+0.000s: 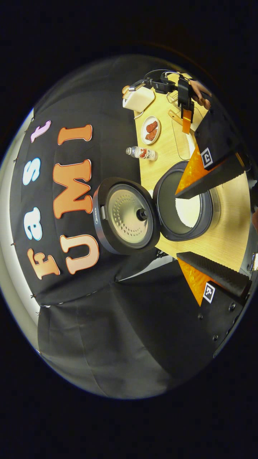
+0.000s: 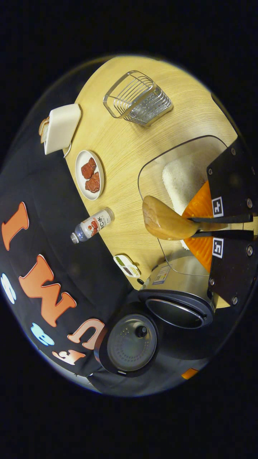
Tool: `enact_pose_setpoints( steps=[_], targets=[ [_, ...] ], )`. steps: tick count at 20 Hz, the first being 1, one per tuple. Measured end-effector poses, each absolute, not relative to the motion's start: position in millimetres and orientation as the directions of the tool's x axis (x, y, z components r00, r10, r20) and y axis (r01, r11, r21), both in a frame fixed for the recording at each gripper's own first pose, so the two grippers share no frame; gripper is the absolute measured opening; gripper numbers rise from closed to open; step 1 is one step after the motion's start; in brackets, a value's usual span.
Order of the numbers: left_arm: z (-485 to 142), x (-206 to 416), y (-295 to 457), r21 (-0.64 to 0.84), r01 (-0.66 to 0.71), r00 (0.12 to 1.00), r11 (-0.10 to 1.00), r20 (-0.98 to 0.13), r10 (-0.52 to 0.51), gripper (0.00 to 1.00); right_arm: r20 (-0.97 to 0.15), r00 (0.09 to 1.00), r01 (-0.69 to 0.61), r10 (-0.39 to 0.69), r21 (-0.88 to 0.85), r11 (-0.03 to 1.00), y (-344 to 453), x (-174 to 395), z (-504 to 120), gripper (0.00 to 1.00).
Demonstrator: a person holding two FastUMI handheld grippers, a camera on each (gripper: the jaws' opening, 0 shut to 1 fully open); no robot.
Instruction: Close the left gripper, press the button to open the rice cooker; take a wooden spoon from the chopstick holder with the right hand, scoop a spoonful of rice and pour it into the rice cooker, then put the wooden spoon back into the chopstick holder.
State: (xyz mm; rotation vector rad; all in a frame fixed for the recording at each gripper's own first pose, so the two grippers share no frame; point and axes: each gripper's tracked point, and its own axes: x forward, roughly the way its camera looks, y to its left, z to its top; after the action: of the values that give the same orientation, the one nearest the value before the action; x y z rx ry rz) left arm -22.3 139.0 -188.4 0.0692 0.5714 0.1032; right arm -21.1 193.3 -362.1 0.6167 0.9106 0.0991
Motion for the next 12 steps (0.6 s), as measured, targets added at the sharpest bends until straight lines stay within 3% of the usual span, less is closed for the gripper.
enact_pose_setpoints(
  steps=[12],
  targets=[
    [-188.8,-14.5,131.3,0.096,-0.051,0.836,0.994,-0.54,0.095,1.0,-0.591,0.613,0.273,0.524,0.781,0.562,194.6,-18.7,-351.4,0.07]
  ],
)
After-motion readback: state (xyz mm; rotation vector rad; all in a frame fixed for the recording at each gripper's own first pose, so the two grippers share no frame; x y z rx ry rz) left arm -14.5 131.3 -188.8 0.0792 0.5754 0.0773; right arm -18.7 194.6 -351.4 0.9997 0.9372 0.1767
